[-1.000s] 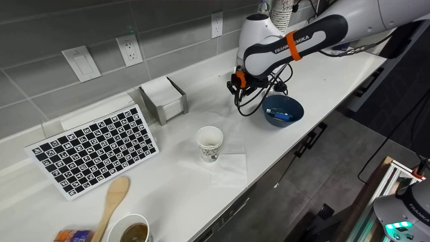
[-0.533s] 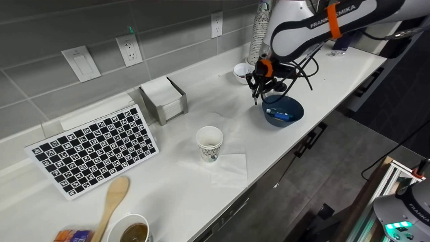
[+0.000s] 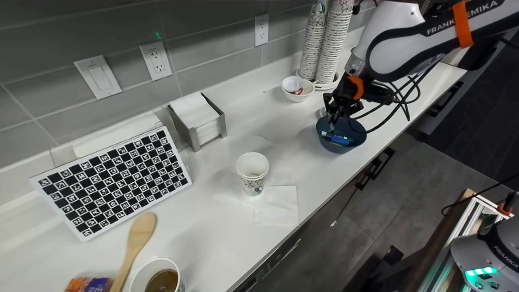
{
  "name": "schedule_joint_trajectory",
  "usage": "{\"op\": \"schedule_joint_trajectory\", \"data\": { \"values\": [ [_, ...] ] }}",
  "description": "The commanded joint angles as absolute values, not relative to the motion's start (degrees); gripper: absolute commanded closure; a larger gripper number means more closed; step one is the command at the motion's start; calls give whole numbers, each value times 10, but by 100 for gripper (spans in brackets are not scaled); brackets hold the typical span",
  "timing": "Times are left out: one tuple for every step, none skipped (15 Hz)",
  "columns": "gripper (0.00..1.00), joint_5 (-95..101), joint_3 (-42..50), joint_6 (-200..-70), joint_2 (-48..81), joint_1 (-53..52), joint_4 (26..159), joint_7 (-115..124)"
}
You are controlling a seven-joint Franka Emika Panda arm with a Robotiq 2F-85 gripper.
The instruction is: Pick up the pen and place it in the blue bowl
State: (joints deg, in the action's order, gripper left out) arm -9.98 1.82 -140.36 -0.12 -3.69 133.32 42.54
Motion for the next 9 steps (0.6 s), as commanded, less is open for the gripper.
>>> {"op": "schedule_joint_trajectory", "data": {
  "values": [
    [97, -69, 0, -1494, -10, -32, 1378, 477],
    [97, -45, -1, -1511, -7, -30, 1383, 505],
    [97, -16, 0, -1525, -6, -28, 1388, 532],
    [97, 17, 2, -1533, -8, -25, 1392, 565],
    [97, 63, 6, -1540, -10, -20, 1394, 611],
    [97, 104, 8, -1532, -11, -16, 1392, 647],
    [97, 145, 9, -1514, -6, -13, 1385, 679],
    [97, 178, 9, -1497, -3, -10, 1379, 706],
    [97, 203, 9, -1487, 2, -8, 1373, 726]
  ]
}}
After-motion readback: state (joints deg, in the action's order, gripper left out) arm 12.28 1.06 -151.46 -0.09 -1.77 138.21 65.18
